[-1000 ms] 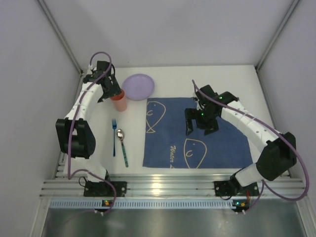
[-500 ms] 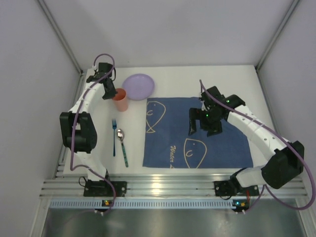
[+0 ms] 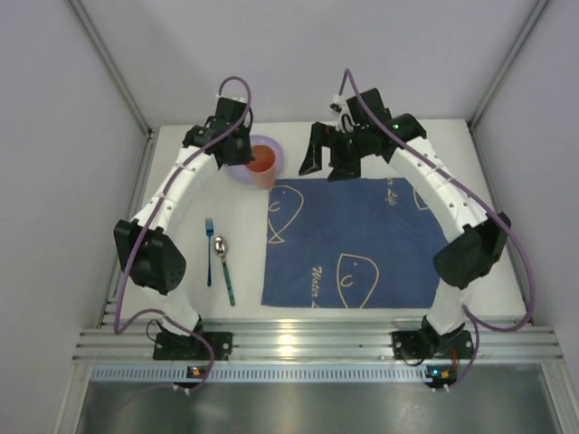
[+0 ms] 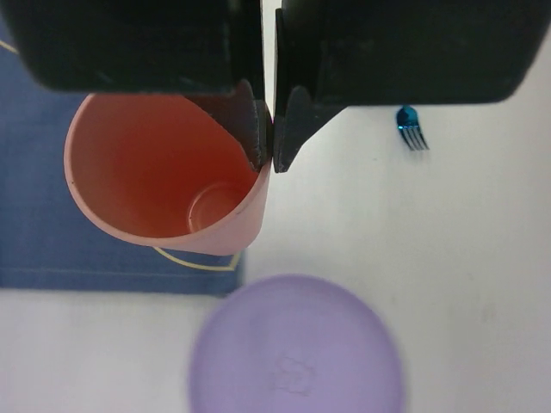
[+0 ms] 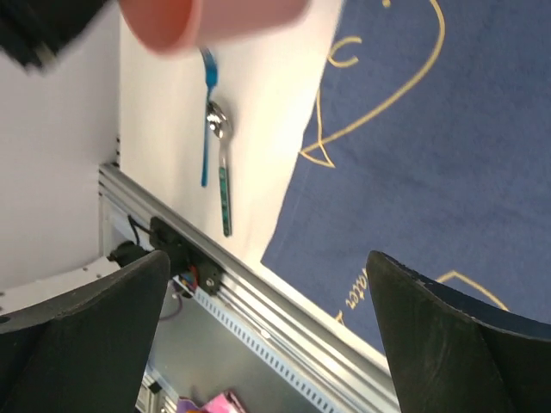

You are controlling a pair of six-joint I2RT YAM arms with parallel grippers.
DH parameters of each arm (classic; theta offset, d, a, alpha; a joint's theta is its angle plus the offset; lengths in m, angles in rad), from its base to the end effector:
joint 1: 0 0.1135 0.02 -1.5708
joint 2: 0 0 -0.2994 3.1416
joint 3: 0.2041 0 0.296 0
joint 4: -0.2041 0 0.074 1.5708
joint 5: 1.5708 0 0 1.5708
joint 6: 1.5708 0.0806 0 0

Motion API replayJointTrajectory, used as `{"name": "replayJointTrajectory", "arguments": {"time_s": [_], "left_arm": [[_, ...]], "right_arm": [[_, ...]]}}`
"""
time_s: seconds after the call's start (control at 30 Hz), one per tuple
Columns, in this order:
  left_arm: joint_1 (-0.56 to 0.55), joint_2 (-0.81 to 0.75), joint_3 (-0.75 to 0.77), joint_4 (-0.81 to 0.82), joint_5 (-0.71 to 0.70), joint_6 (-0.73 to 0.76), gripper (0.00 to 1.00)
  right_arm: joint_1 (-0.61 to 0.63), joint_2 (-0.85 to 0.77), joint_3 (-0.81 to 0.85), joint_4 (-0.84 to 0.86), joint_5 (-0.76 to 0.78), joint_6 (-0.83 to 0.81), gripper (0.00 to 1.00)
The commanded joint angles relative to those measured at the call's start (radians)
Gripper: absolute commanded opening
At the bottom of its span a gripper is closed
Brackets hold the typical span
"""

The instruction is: Set the dinner table for one person

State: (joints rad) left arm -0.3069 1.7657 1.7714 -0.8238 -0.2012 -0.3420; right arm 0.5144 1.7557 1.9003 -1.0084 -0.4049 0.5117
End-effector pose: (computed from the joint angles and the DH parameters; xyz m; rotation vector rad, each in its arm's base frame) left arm 0.4549 -0.1273 0.3572 -0.1359 2.3649 -0.0717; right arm 0.3756 0.2488 0.3963 -0.1977 2.5647 0.9233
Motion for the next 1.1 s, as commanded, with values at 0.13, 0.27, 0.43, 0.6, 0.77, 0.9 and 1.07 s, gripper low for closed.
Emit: {"name": "replayJointTrajectory", "arguments": {"time_s": [0.13, 0.27, 0.43, 0.6, 0.77, 0.9, 1.07], "left_arm": [[-0.216, -0.072, 0.094, -0.112, -0.018, -0.011, 0.0], [-0.325, -0.049, 0.158, -0.17, -0.087, 0.004, 0.0], [-0.408, 0.004, 0.276, -0.233, -0.129, -0.002, 0.0], [-0.454, 0.034, 0.368, -0.271, -0.124, -0.035, 0.03], [-0.455, 0.029, 0.349, -0.247, -0.119, -0.06, 0.28], [-0.454, 0.017, 0.312, -0.227, -0.156, -0.063, 0.57], [-0.426, -0.04, 0.231, -0.207, -0.219, -0.06, 0.86]], "right_arm": [[0.009, 0.145, 0.169, 0.031, -0.026, 0.063, 0.93], [0.012, 0.145, 0.131, 0.047, 0.023, 0.063, 0.89], [0.024, 0.14, 0.057, 0.045, 0.089, 0.053, 0.69], [0.033, 0.123, 0.002, 0.028, 0.179, 0.045, 0.04], [0.033, 0.099, -0.012, 0.013, 0.247, 0.03, 0.0], [0.006, 0.082, 0.002, -0.031, 0.304, -0.001, 0.0], [-0.106, 0.041, -0.024, -0.085, 0.426, -0.051, 0.0]]}}
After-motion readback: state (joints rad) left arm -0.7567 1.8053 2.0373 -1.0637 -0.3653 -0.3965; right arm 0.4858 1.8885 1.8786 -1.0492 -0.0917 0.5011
